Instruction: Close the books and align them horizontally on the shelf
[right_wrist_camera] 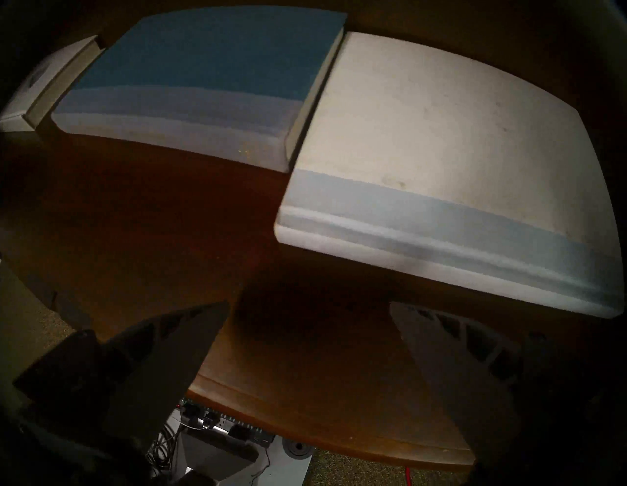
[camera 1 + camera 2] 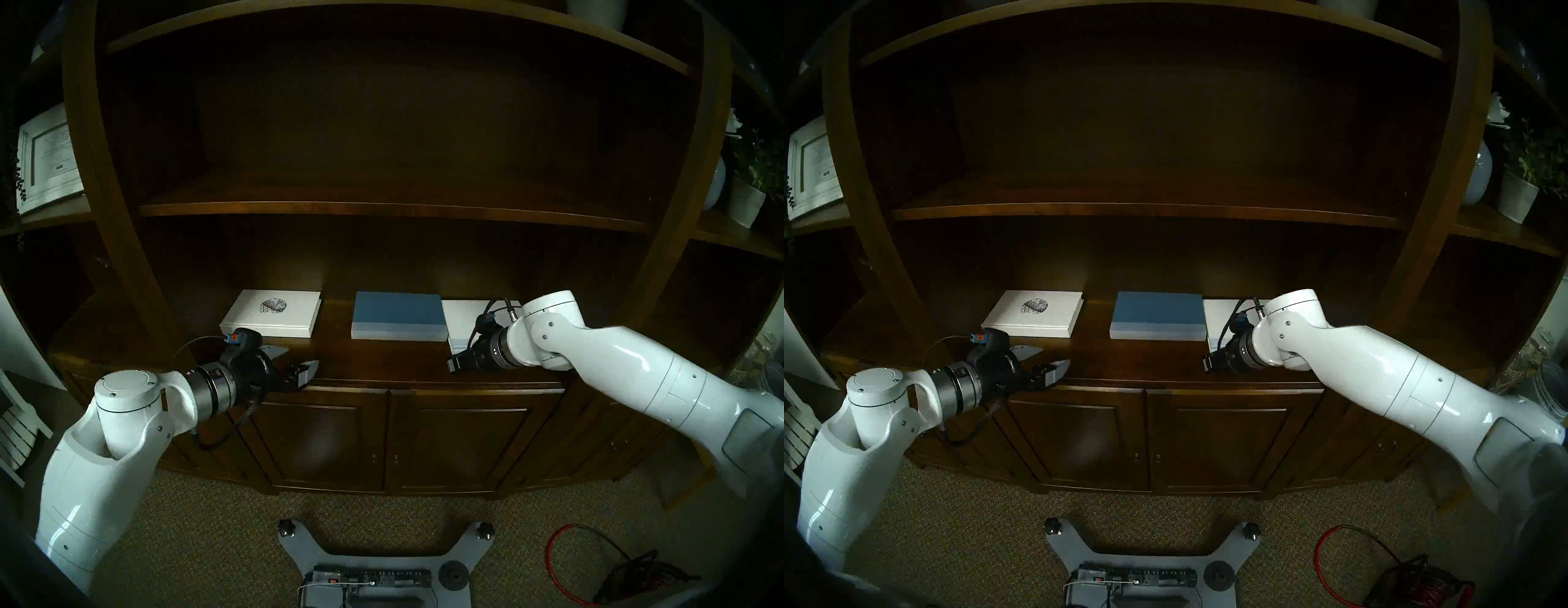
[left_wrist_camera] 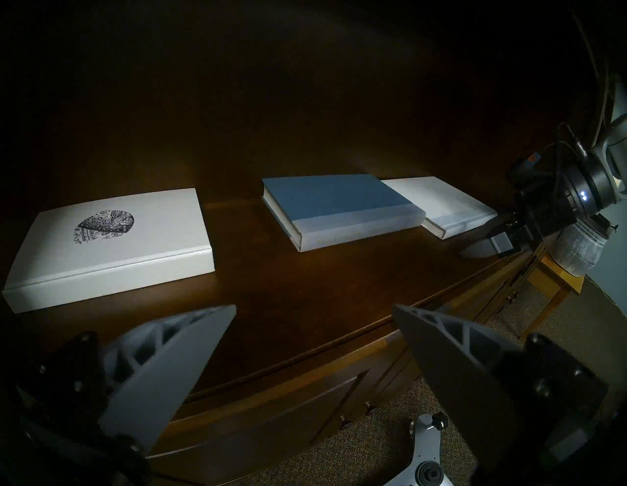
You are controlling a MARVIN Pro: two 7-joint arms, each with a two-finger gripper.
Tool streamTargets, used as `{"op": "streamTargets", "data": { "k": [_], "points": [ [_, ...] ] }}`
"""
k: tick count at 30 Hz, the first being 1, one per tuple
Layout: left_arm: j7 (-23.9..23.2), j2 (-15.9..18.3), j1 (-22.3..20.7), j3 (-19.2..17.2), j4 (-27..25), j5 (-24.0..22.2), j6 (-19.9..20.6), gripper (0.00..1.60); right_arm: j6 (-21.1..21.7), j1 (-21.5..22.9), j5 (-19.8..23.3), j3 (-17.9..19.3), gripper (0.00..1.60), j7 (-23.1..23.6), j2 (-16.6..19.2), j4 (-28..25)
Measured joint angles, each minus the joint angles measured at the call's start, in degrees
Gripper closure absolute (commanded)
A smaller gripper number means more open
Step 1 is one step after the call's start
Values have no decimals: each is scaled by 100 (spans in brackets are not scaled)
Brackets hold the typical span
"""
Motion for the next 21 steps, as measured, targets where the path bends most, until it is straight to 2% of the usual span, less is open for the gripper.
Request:
{"op": "streamTargets", "data": {
  "k": [11, 21],
  "points": [
    [-2, 0, 3, -2, -3, 0, 0, 0, -70, 66, 133, 0, 0, -766, -337, 153],
    [-4, 1, 6, -4, -5, 0, 0, 0, -102, 137, 77, -30, 0, -976, -558, 347]
  ]
}}
